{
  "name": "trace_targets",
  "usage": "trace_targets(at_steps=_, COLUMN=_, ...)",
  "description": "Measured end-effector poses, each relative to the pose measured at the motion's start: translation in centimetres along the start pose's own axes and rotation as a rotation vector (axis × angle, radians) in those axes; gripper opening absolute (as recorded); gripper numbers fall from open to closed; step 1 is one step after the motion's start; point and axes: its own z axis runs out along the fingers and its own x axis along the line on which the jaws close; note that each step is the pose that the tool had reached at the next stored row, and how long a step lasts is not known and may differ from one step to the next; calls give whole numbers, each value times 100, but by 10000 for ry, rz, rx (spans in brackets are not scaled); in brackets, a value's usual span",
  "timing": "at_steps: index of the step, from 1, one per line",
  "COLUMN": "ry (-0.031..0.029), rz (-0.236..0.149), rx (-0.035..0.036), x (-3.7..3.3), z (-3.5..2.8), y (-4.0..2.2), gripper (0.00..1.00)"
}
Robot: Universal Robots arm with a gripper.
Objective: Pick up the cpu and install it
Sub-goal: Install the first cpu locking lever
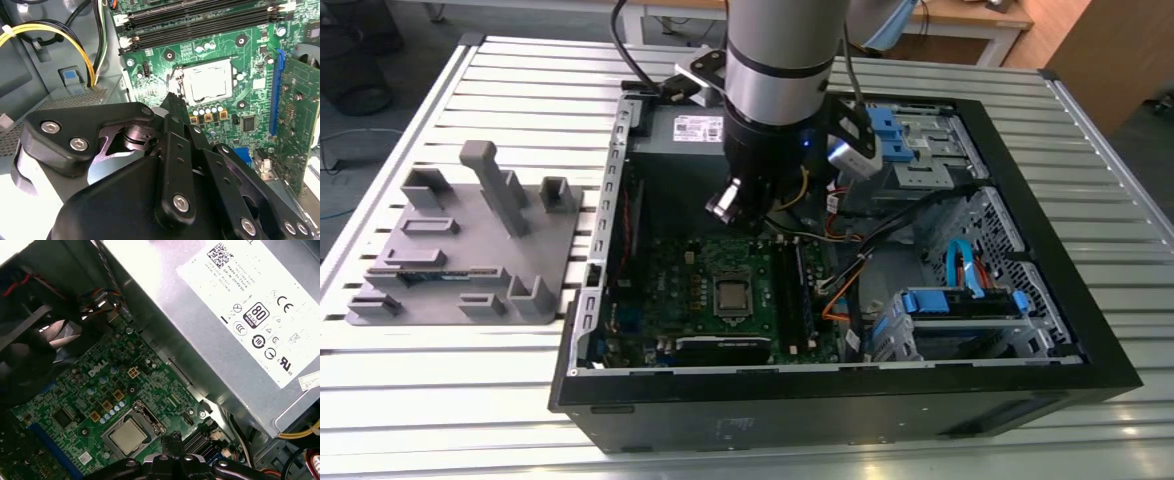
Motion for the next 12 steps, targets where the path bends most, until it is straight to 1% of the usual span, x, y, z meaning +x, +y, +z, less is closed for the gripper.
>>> trace_targets(at_steps=5, ry=-1, rz=96, rx=3, x=-40, z=31, y=10, gripper=11)
trace_targets(at_steps=12, ry=-14, rz=616, rx=17, x=-68, z=44, y=8, gripper=11)
